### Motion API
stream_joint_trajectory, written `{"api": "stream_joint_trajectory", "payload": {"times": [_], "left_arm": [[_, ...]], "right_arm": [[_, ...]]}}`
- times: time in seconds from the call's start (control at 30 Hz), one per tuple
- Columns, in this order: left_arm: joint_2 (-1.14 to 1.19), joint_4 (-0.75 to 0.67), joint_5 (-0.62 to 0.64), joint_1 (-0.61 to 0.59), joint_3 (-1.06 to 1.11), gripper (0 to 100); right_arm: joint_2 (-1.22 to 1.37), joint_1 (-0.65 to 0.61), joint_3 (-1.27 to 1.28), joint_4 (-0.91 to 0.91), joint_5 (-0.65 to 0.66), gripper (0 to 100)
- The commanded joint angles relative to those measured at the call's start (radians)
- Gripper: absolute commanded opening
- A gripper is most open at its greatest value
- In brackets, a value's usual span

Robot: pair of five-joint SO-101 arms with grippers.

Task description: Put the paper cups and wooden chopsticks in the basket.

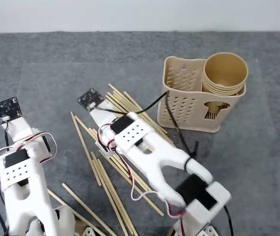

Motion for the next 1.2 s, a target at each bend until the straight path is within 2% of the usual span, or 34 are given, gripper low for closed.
{"api": "stream_joint_trajectory", "payload": {"times": [0.0,0.5,0.7,1.0,1.17], "left_arm": [[-0.026,-0.018,-0.006,0.000,-0.033,2],[-0.026,-0.020,-0.006,0.000,-0.031,2],[-0.032,-0.021,-0.006,0.000,-0.021,2],[-0.032,-0.021,-0.006,0.000,-0.018,2],[-0.031,-0.021,-0.006,0.000,-0.018,2]], "right_arm": [[0.038,-0.008,-0.011,-0.054,-0.006,20.9],[0.171,-0.038,-0.046,-0.048,-0.003,19.9],[0.216,-0.024,-0.106,0.004,0.000,5.8],[0.213,-0.013,-0.114,0.019,0.032,4.4],[0.136,0.002,-0.129,0.093,0.035,1.1]]}}
